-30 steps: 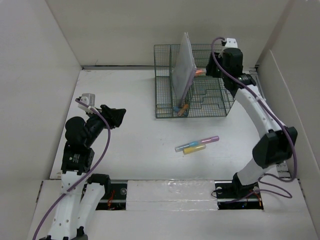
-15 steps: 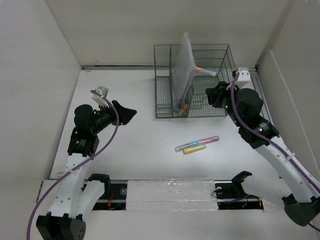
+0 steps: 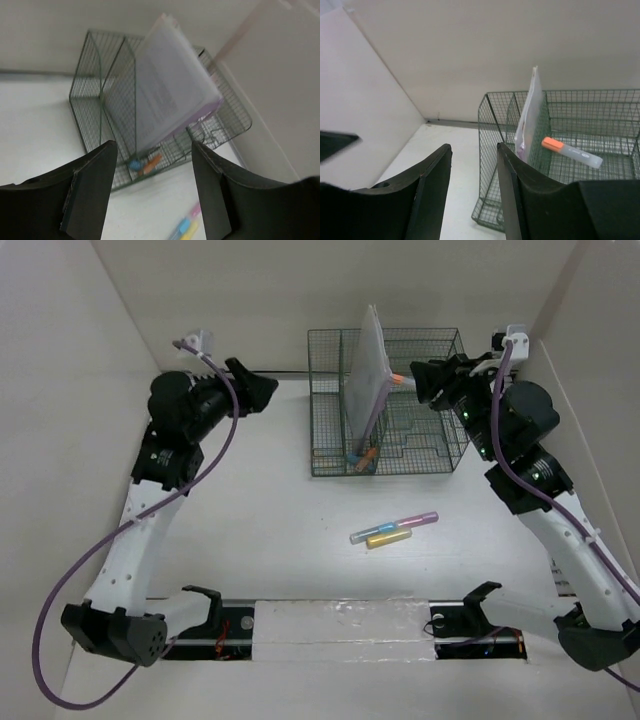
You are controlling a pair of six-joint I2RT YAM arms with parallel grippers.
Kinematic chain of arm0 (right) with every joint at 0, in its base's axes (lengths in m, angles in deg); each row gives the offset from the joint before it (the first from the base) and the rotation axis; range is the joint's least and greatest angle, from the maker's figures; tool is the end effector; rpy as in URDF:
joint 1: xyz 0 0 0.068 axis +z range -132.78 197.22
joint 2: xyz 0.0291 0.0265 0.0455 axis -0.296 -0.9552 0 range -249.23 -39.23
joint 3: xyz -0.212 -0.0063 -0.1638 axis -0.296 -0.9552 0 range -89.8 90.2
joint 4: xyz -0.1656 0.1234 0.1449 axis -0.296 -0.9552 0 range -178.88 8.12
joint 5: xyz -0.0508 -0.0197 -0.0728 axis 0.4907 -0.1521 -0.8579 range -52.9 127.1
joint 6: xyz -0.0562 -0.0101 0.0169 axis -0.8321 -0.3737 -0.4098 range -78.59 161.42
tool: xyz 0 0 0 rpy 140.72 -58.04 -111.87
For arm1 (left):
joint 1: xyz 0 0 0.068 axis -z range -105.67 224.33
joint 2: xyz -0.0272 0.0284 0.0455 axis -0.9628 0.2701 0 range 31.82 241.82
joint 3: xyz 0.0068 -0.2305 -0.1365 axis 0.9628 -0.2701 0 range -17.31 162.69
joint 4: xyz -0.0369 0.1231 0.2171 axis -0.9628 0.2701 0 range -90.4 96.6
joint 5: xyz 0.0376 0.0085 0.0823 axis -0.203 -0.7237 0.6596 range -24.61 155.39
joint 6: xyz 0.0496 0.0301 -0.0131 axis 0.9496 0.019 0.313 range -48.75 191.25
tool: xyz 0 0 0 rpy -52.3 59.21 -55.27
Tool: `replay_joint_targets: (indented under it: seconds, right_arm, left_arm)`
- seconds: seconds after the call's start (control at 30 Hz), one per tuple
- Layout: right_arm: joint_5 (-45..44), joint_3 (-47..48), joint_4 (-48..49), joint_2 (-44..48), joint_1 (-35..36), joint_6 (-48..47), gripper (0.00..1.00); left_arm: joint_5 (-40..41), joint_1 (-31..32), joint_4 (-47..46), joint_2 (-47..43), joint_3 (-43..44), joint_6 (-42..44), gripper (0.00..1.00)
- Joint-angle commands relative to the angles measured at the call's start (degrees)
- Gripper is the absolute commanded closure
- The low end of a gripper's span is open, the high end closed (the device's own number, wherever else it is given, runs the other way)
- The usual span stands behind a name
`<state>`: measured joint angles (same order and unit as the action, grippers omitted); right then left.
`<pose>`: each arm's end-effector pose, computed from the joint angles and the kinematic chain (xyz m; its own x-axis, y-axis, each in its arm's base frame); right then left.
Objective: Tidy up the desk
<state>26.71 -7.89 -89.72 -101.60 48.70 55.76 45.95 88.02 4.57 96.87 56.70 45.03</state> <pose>0.1881 0.1062 0.5019 0.0777 0.3334 -0.9396 -0.3947 0.8757 0.2781 0.2380 -0.0730 0.4522 -0.1805 -0.3849 -0.9051 0.5194 0.7442 -0.4200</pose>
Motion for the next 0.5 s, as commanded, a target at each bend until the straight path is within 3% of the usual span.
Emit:
replay_joint_targets:
  seconds: [0.0,0.07,0.1,0.2,0.23,0.27,0.3,0.33,0.37,0.4,0.47]
  right_arm:
    - [2.2,1.4,0.3,2.6,-1.0,-0.6,0.53]
    - [1.5,-3.7,2.0,5.8,-1.0,-0.3,0.53]
    - [1.6,-5.4,2.6,8.9,-1.0,0.4,0.52]
    - [-0.8,-7.3,3.1,11.0,-0.1,0.7,0.52]
    - [-1.6,-6.6,2.9,10.7,0.6,0.2,0.52]
    - [-3.1,-5.4,2.4,10.0,1.8,-0.5,0.52]
    - [-3.8,-2.6,2.0,9.2,1.8,-1.5,0.52]
    - [-4.3,-1.2,1.3,7.6,2.4,-1.8,0.52]
    - [-4.1,0.3,-0.1,7.2,2.4,-1.8,0.52]
    - [-3.6,1.1,-0.2,7.2,2.4,-1.7,0.52]
    - [-2.5,0.3,0.3,9.0,2.4,-1.7,0.51]
  left_arm:
    - [2.7,-0.1,-0.3,-4.7,11.9,3.9,0.42]
    - [-0.7,-0.1,1.0,-6.7,8.0,4.6,0.44]
    - [-2.9,-0.1,-0.7,-8.0,-1.5,4.2,0.45]
    - [-6.6,-0.1,-12.4,-10.1,-15.2,-0.4,0.49]
    - [-6.1,3.0,-16.2,-8.6,-15.9,-1.5,0.50]
    - [0.0,9.2,-14.0,-7.1,-14.3,1.8,0.49]
    - [18.0,17.0,-9.8,-4.6,-4.9,6.5,0.48]
    - [27.7,24.5,-1.7,2.0,0.9,10.0,0.46]
    - [35.2,36.7,0.6,4.5,5.5,14.1,0.46]
    - [46.4,41.7,0.7,6.3,9.5,16.0,0.46]
    - [44.9,45.4,-2.8,5.4,7.2,16.2,0.44]
